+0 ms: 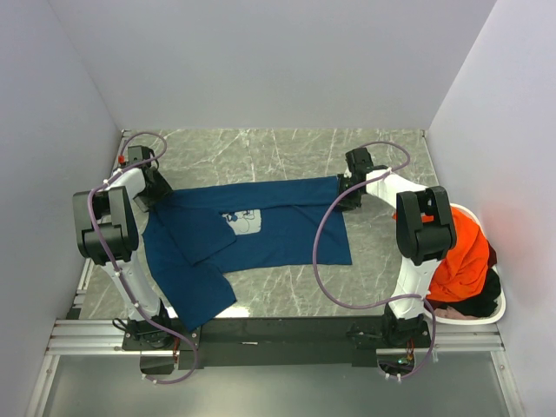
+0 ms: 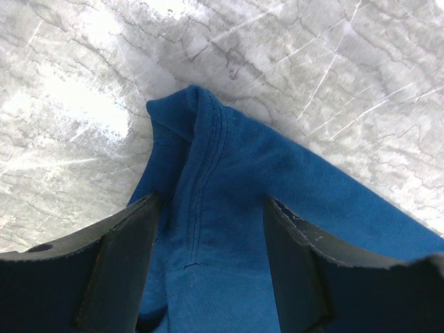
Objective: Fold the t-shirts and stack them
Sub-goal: Fold the tshirt
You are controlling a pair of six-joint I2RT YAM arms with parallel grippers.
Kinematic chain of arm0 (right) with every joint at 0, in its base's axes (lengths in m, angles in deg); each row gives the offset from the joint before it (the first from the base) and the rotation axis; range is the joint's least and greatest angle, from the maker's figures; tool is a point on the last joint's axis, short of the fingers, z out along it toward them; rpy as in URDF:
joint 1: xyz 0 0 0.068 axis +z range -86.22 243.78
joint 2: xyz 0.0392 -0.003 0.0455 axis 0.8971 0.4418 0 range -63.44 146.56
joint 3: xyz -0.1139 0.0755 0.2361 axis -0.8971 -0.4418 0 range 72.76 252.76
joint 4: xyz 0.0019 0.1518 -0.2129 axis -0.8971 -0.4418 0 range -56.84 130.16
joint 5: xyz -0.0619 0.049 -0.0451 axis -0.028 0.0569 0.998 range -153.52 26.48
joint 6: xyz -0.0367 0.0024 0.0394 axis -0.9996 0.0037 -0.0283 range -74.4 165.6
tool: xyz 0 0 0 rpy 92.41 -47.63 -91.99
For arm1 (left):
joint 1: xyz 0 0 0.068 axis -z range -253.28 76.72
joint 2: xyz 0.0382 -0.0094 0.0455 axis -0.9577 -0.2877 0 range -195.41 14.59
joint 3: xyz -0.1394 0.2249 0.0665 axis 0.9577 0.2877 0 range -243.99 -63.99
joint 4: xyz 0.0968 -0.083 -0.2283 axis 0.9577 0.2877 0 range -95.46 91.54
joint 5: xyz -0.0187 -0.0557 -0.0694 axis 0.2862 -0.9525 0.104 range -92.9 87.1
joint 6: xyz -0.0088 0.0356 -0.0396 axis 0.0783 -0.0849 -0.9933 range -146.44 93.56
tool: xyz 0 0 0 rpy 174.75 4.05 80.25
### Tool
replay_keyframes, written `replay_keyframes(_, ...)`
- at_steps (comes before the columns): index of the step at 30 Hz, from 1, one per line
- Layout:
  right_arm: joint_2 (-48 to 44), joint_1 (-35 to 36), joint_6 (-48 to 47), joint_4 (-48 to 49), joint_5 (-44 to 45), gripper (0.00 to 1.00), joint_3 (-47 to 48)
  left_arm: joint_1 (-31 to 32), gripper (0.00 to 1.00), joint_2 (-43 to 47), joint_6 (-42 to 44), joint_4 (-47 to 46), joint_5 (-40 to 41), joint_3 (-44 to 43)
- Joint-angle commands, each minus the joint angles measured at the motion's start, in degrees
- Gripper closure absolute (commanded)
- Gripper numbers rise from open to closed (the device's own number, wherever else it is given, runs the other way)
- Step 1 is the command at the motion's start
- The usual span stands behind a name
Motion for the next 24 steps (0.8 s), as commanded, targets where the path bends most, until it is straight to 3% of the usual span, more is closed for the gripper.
replay_keyframes(1, -0.22, 0.09, 0.24, 1.06, 0.02, 0.73, -0.42, -0.46, 0.33, -0.68, 0.53, 0.37, 0.25, -1.39)
replay_keyframes(5, -0.22, 0.09, 0.42, 1.50, -0.95, 0.80, -0.25, -0.46, 0.33, -0.68, 0.53, 0.46, 0.16, -1.30)
replay_keyframes(10, -0.05, 0.09, 0.77, 1.67, -2.10, 0.82, 0.11, -0.55, 0.33, -0.68, 0.53, 0.37, 0.16, -1.30)
replay_keyframes(17, 0.48, 0.18, 1.30, 1.94, -2.10, 0.73, 0.28, -0.46, 0.33, -0.85, 0.61, 0.46, 0.07, -1.39)
replay_keyframes(24, 1.27, 0.27, 1.65, 2.38, -1.83, 0.75, 0.54, -0.46, 0.33, -0.94, 0.61, 0.54, 0.07, -1.48)
